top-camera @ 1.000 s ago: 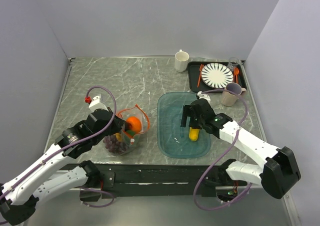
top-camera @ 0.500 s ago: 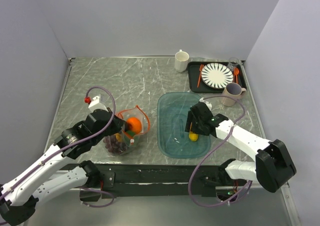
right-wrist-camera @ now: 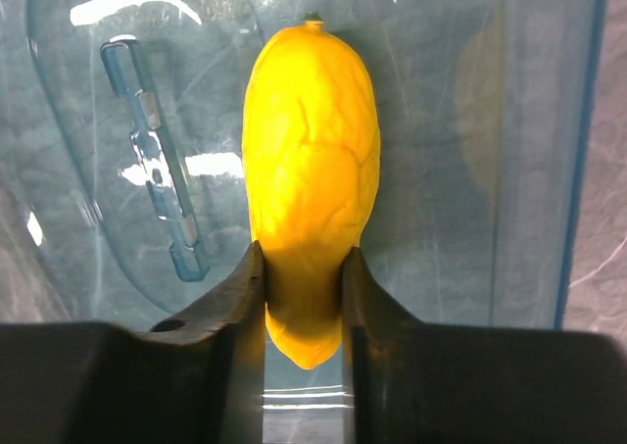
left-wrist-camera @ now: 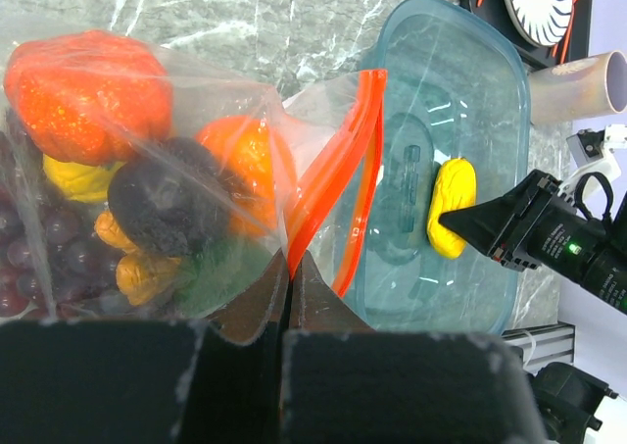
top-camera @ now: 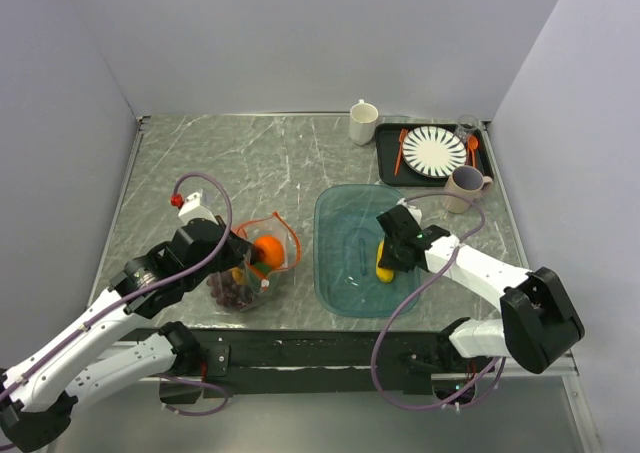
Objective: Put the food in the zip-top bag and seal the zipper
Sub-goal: Pick up the fake fruit from the bin, then place the fake fruit in the zipper food storage bag, then adjust the zipper food storage bag at the center of the board.
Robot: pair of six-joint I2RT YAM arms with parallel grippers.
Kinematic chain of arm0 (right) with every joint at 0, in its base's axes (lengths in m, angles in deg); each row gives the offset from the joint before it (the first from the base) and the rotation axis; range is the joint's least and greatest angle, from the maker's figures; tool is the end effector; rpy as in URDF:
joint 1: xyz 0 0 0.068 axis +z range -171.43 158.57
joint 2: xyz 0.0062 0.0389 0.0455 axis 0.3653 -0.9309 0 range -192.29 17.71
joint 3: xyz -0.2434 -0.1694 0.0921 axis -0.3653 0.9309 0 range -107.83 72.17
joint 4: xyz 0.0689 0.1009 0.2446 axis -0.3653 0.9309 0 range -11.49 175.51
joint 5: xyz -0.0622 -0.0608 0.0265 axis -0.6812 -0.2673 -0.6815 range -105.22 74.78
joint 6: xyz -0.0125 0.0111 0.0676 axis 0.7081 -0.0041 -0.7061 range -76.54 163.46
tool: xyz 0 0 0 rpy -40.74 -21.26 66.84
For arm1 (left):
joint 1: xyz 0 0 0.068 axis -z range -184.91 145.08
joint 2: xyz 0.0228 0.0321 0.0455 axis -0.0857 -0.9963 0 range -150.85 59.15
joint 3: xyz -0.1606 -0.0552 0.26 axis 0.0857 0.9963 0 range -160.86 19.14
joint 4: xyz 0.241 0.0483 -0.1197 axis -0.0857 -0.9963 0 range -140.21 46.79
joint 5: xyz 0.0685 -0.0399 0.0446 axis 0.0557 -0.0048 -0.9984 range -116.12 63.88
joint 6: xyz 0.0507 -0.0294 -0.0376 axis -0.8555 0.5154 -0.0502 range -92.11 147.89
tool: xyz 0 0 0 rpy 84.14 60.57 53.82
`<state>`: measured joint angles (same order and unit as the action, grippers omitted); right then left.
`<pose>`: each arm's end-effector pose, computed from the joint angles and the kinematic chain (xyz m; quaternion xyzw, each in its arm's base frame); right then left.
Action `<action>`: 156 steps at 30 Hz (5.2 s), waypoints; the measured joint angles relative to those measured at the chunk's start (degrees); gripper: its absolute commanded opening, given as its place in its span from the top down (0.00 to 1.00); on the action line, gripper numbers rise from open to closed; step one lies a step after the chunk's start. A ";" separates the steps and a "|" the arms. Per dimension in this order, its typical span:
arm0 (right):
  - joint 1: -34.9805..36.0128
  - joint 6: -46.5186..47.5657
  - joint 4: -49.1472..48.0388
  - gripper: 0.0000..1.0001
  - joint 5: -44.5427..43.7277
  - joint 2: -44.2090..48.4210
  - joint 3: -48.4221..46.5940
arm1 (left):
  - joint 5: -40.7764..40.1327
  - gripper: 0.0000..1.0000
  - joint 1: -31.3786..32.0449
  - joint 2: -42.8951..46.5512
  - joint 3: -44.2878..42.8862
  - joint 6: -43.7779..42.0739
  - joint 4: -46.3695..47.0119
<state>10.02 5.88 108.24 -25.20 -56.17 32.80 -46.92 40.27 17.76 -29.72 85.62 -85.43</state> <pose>0.2087 0.1162 0.1909 0.0713 0.9687 0.0559 0.2310 0.1164 -0.0885 0.3344 -0.1784 0.8570 -0.2571 0.4093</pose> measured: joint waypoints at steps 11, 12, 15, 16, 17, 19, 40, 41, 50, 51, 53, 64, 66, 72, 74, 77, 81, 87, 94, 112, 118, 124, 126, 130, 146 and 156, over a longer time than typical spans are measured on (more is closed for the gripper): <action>0.57 1.11 -0.50 1.00 7.52 9.03 -0.17 | 0.00 0.99 0.00 0.96 0.33 0.11 -0.02; 0.92 1.16 -0.57 1.00 8.85 10.86 -0.52 | -0.02 0.99 0.00 0.96 0.39 0.13 0.00; 1.88 1.38 -1.16 1.00 13.16 14.84 -2.64 | 0.00 0.99 0.00 0.92 0.42 0.17 0.04; 2.12 1.49 -1.42 1.00 14.60 15.56 -3.58 | 0.00 0.99 0.00 0.90 0.42 0.17 0.07; 2.29 1.73 -1.77 1.00 16.46 15.96 -4.63 | 0.00 0.99 0.00 0.90 0.44 0.17 0.07; 2.93 2.12 -2.29 1.00 18.95 16.09 -6.05 | 0.00 0.99 0.00 0.90 0.42 0.17 0.11; 21.31 6.91 -5.49 0.98 32.59 -6.21 -27.61 | 0.55 0.99 0.00 0.76 0.76 0.15 0.92; 21.31 7.96 -4.02 0.98 32.02 -8.02 -29.40 | 0.61 0.99 0.00 0.81 0.76 0.11 0.92; 21.42 16.50 6.60 0.97 31.69 -21.88 -44.65 | 1.42 0.99 0.00 0.85 0.76 -0.02 0.87; 21.46 17.09 7.80 0.97 31.69 -23.30 -46.18 | 1.44 0.99 0.00 0.85 0.76 -0.02 0.87; 21.46 17.59 9.27 0.97 31.61 -25.44 -48.35 | 1.44 0.99 0.00 0.85 0.76 -0.02 0.87; 21.57 13.73 7.69 0.81 29.97 -28.37 -50.99 | 1.51 0.99 0.00 0.63 0.76 -0.04 1.11; 21.57 12.11 5.66 0.74 30.03 -28.37 -50.99 | 1.53 0.99 0.00 0.63 0.76 -0.04 1.22; 22.05 9.35 2.78 0.71 29.20 -29.59 -50.99 | 1.49 0.99 0.00 0.70 0.76 -0.04 1.18; 22.40 8.68 2.38 0.71 28.48 -30.51 -50.99 | 1.44 0.99 0.00 0.79 0.76 -0.04 0.98; 23.02 7.10 1.66 0.71 26.56 -31.71 -50.99 | 1.46 0.99 0.00 1.07 0.76 -0.04 0.96; 23.74 3.96 -0.44 0.70 23.04 -31.78 -50.82 | 1.44 0.99 0.00 1.68 0.76 -0.04 0.94; 24.30 -0.90 -7.21 0.62 21.86 -31.23 -47.63 | 1.42 0.99 0.00 2.23 0.76 -0.04 0.83; 24.96 -1.18 -8.24 0.34 20.50 -30.51 -46.93 | 0.96 0.99 0.00 2.51 0.76 -0.02 0.72; 24.70 -0.52 -2.86 0.30 6.58 -11.52 -37.68 | -0.13 0.99 0.00 3.56 0.76 0.22 -0.20; 23.67 -2.84 -1.05 0.34 5.09 -10.12 -29.51 | -0.46 0.99 0.00 3.76 0.76 0.20 -0.50; 23.26 -4.81 -2.36 0.34 7.15 -10.64 -27.17 | -0.46 0.99 0.00 3.65 0.76 0.20 -0.52; 23.12 -5.25 -3.63 0.34 8.20 -10.67 -26.64 | -0.46 0.99 0.00 3.63 0.76 0.20 -0.52; 22.77 -5.66 -5.62 0.35 10.64 -11.10 -26.45 | -0.46 0.99 0.00 3.65 0.76 0.20 -0.52; 19.37 -8.20 -15.93 0.96 22.64 -14.23 -20.31 | -0.39 0.99 0.00 3.61 0.74 0.17 -0.52; 19.15 -8.41 -20.35 1.00 26.56 -10.56 -20.31 | 0.52 0.99 0.00 2.73 0.76 -0.04 -0.39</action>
<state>29.16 -2.54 87.90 1.36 -66.73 12.49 -46.39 40.27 20.50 -28.95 85.58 -85.82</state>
